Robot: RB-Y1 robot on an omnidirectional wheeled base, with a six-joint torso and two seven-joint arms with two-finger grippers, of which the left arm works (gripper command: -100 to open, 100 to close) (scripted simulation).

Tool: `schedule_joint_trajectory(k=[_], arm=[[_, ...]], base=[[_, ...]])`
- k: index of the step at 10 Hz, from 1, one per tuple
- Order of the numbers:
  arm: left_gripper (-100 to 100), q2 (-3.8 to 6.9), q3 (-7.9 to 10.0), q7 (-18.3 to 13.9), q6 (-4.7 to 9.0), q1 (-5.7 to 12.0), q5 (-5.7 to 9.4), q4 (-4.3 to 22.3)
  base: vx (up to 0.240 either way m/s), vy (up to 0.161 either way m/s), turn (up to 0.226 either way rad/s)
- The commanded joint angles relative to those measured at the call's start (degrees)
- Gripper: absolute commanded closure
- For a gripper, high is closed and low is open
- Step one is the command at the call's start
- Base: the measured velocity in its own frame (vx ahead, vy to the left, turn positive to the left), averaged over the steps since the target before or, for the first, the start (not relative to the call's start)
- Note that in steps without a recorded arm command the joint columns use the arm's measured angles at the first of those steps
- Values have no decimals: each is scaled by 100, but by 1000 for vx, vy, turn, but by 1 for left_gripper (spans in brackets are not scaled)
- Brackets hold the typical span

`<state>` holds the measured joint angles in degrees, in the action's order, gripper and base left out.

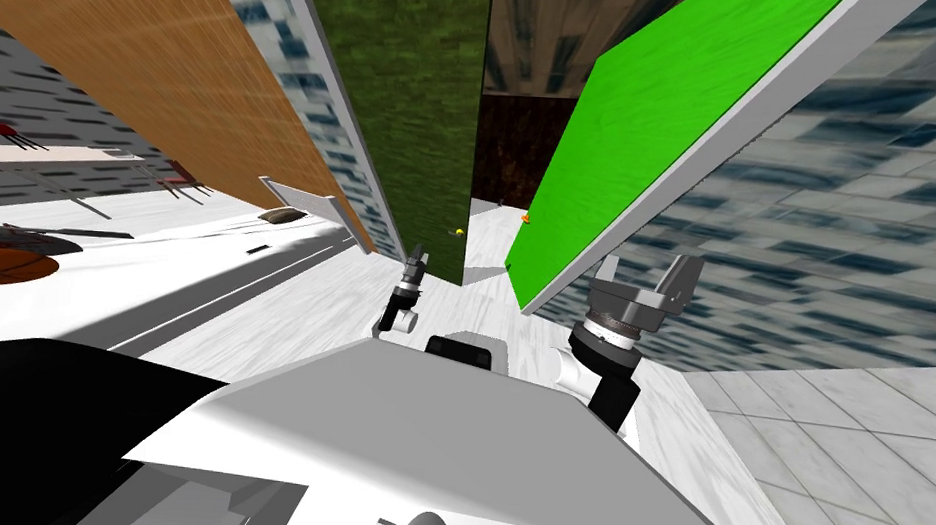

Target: Push the door open

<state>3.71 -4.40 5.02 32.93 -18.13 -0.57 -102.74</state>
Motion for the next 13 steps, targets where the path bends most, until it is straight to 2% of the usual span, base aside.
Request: schedule_joint_trajectory(k=[1,3,4,6,7,12,13], arm=[[-100,21,-12,-50,40,118,-5,271],[-100,48,-30,-120,112,267,-12,639],[-100,48,-30,-120,112,267,-12,639],[-100,73,-49,-192,187,423,-19,965],[-100,73,-49,-192,187,423,-19,1022],[-100,123,-97,-377,378,820,-36,1935],[-100,123,-97,-377,378,820,-36,2000]], base=[[74,18,9],[96,27,7],[69,14,4],[63,25,9],[55,18,-1],[90,25,9],[65,24,0]])
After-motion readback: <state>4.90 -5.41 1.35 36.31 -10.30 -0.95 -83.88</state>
